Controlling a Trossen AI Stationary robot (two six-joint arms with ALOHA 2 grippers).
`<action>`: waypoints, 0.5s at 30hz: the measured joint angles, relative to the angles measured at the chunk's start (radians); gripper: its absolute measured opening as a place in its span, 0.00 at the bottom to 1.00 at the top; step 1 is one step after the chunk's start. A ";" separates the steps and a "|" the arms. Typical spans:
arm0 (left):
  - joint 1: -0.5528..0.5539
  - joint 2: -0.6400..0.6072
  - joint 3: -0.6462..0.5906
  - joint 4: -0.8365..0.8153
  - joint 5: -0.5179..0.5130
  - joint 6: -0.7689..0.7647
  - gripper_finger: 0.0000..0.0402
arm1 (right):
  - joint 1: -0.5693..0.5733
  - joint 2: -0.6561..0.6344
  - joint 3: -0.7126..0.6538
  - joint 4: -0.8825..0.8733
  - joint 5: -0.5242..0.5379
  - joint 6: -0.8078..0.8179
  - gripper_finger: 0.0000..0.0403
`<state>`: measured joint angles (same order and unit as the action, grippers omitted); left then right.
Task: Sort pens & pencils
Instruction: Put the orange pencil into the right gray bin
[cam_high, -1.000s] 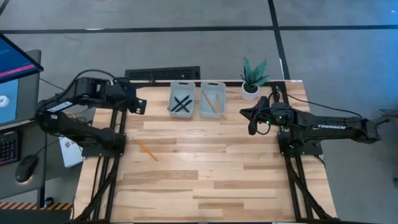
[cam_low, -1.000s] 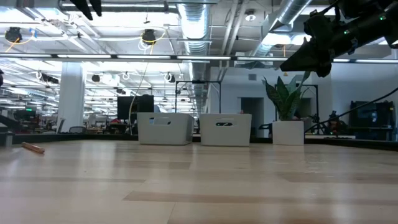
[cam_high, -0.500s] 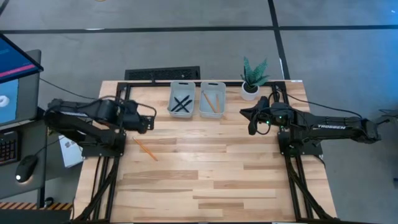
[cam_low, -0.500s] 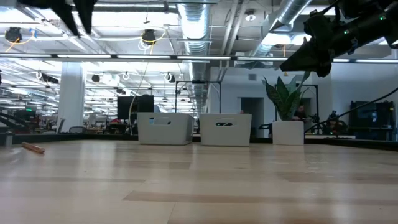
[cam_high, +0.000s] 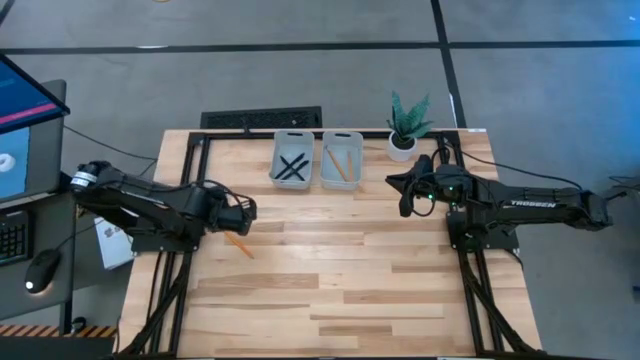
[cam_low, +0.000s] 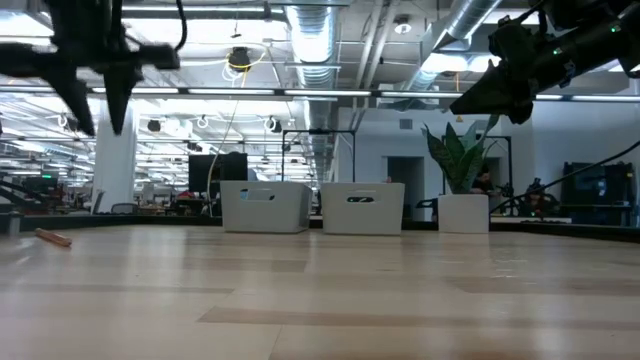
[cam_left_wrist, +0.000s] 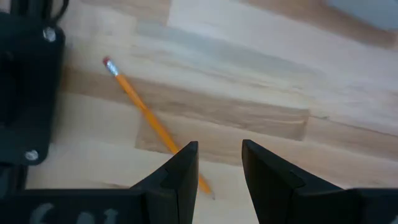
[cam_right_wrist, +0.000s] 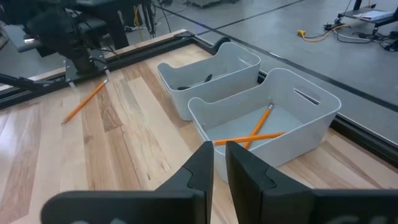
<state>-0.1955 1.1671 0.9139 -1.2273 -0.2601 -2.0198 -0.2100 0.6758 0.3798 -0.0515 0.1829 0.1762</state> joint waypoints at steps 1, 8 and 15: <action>0.000 0.000 -0.024 0.022 0.016 -0.011 0.28 | 0.000 0.000 0.000 0.000 0.000 0.000 0.16; -0.008 0.000 -0.137 0.043 0.151 -0.136 0.28 | 0.000 0.000 0.000 0.000 0.000 0.000 0.16; -0.025 0.000 -0.195 0.072 0.167 -0.295 0.28 | 0.000 0.000 0.000 -0.001 0.000 -0.001 0.16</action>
<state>-0.2208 1.1667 0.7185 -1.1557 -0.0936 -2.3152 -0.2104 0.6758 0.3798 -0.0521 0.1825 0.1753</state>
